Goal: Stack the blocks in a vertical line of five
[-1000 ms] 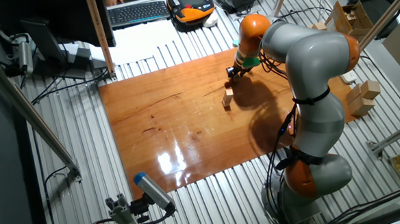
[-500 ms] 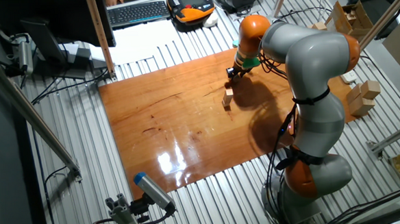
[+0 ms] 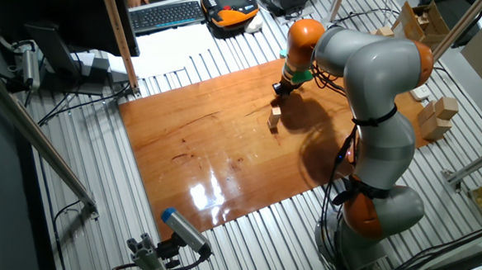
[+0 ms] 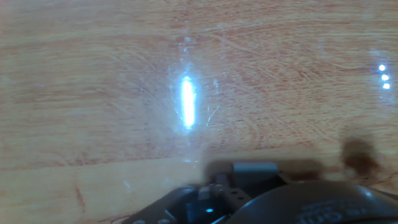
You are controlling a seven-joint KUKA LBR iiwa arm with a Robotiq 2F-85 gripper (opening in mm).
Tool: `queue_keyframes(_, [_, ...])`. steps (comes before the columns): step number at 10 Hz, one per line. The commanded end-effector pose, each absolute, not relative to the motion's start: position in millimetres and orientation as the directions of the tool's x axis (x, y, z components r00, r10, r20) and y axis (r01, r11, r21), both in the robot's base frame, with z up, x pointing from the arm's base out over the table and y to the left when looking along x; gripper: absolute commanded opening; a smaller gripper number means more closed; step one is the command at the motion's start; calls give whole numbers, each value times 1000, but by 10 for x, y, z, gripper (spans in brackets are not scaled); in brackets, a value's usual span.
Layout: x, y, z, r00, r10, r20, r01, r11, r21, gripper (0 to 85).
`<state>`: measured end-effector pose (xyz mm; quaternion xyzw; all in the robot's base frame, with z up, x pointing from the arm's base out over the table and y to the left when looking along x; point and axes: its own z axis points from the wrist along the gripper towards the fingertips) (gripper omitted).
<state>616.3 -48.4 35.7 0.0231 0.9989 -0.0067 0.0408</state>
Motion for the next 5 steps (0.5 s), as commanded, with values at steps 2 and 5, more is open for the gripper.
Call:
queue_keyframes(2, [6164, -483, 356, -996, 48, -79, 50, 999, -15, 340])
queue_keyframes(5, [6167, -491, 385, -998, 35, -57, 34, 999, 5, 0])
